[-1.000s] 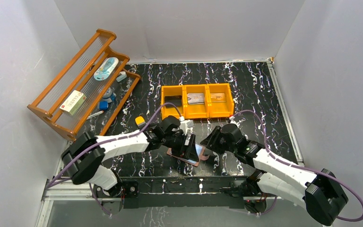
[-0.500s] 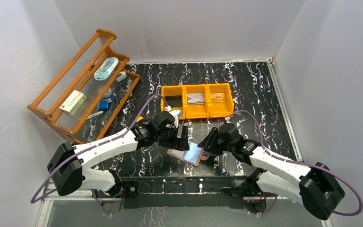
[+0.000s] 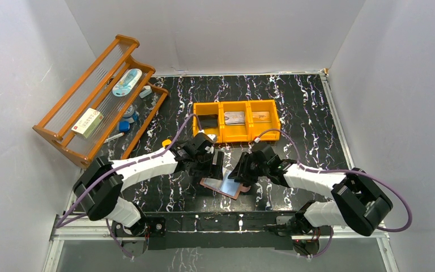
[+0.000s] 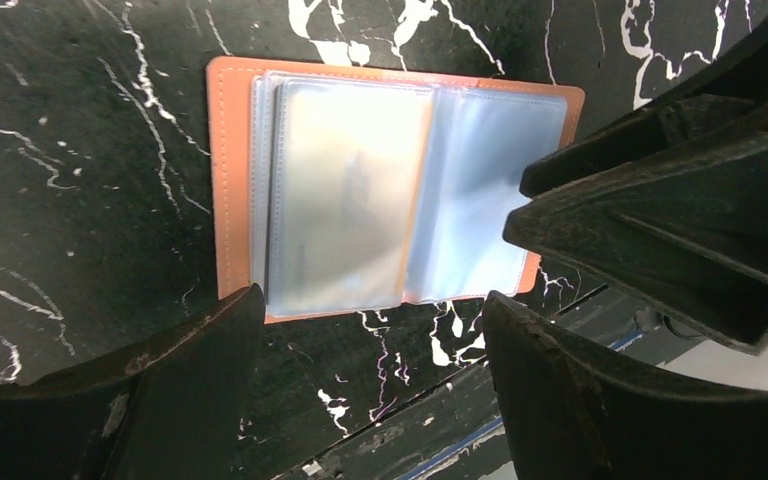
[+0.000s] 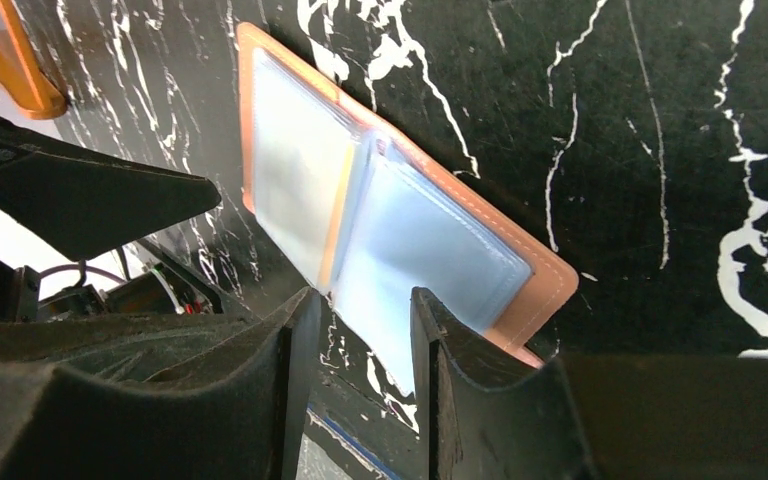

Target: Take the credit cards out of the card holder

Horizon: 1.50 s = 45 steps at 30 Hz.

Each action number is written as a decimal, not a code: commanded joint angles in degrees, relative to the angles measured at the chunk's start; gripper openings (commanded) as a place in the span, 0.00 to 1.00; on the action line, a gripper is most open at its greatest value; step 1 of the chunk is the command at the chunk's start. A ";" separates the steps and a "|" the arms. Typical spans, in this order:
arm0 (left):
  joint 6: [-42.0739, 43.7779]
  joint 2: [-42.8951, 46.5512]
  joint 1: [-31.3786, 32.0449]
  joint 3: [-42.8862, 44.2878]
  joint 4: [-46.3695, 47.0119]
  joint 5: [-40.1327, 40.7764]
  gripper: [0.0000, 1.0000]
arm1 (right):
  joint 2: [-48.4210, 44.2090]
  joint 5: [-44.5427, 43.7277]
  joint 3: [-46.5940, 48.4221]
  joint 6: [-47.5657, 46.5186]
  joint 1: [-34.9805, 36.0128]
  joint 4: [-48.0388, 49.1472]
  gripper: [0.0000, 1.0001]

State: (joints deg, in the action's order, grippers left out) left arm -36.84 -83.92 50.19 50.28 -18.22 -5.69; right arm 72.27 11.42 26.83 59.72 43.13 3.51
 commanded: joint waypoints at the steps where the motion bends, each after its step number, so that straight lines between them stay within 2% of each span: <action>1: 0.61 -1.26 -0.32 -0.81 2.36 -4.17 0.77 | 2.02 1.48 1.64 -1.33 -0.24 2.09 0.46; 13: 0.09 -4.70 -0.32 -2.46 4.51 -7.90 0.74 | 3.74 0.88 -1.80 -0.24 -0.17 2.95 0.46; 25: -1.38 -5.31 -0.30 -4.05 12.12 -17.63 0.72 | 4.95 1.26 -3.42 0.89 -0.19 5.14 0.46; 32: -2.48 -4.97 -0.27 -5.26 13.11 -17.79 0.69 | 3.78 0.82 -3.39 1.32 -0.16 5.04 0.46; 36: -2.78 -1.74 -0.32 -5.34 9.32 -11.96 0.68 | 1.89 -0.16 -1.04 -0.13 -0.20 1.95 0.47; 42: -5.72 8.49 -0.39 -5.81 -0.17 6.47 0.74 | 0.46 -3.92 6.17 -4.45 -0.14 -6.75 0.51; 45: -8.33 13.18 -1.10 -7.00 -3.53 12.31 0.76 | 0.65 -6.15 8.62 -5.17 0.56 -9.64 0.55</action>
State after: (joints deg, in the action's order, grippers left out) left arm -41.67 -77.87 49.80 44.45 -14.28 -6.00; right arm 74.30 9.28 30.63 57.43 43.11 -0.86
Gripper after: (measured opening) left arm 0.747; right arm 0.519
